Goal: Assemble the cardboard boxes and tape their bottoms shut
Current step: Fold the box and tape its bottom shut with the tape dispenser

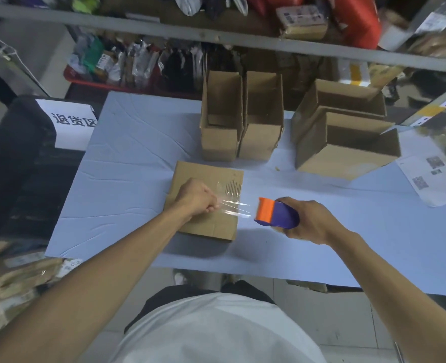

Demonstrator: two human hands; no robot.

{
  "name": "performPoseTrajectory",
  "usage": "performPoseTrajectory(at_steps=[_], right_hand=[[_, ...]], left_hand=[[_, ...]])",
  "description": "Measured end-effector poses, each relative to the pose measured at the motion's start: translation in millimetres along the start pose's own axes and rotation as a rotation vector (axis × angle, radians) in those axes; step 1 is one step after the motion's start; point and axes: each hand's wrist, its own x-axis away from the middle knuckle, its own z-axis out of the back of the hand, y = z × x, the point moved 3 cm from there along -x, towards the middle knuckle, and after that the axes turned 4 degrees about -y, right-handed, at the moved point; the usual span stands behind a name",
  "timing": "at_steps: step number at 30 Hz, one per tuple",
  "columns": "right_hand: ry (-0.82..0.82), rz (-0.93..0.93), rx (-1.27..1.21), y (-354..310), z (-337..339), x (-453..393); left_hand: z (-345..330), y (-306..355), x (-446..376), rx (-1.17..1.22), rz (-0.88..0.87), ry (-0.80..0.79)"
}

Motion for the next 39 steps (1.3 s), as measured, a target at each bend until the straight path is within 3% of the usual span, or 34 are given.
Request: performPoseTrajectory(at_steps=[7,11,14,17,19,22,23,25,29,34,37,39], right_hand=[[-0.064,-0.042,0.001,7,-8,-18],[-0.076,-0.045,0.019,0,-17,-28],[-0.089,-0.063,0.068,-3,-19,-35],[-0.110,-0.093,0.072,-1,-21,-38],[-0.115,-0.104,0.064,-4,-21,-42],[-0.154,-0.111,0.088,-16,-24,-50],[-0.178,-0.119,0.096,-21,-24,-53],[-0.232,-0.151,0.120,-33,-19,-61],[-0.334,-0.256,0.287,-47,-3,-72],[-0.054,-0.358,0.166,-25,-1,-60],[0.133,-0.331,0.173,-12,-7,-54],[0.175,-0.291,0.194,-9,-17,-53]], left_hand=[[-9,6,-4,-0.224,0.063,0.044],[-14,26,-5,-0.768,0.023,0.186],[-20,40,-10,-0.967,0.005,0.208],[-6,39,-14,-0.961,0.057,0.180],[-5,34,-16,-0.934,-0.077,0.132],[-22,26,-9,-0.600,-0.315,-0.152],[-27,24,-6,-0.453,-0.289,-0.235],[-29,24,-8,-0.340,-0.207,-0.235],[-32,29,-12,-0.517,-0.189,-0.266],[-43,29,-9,-0.981,-0.404,-0.311],[-49,25,-10,-0.884,-0.313,-0.269],[-54,22,-10,-0.788,-0.285,-0.138]])
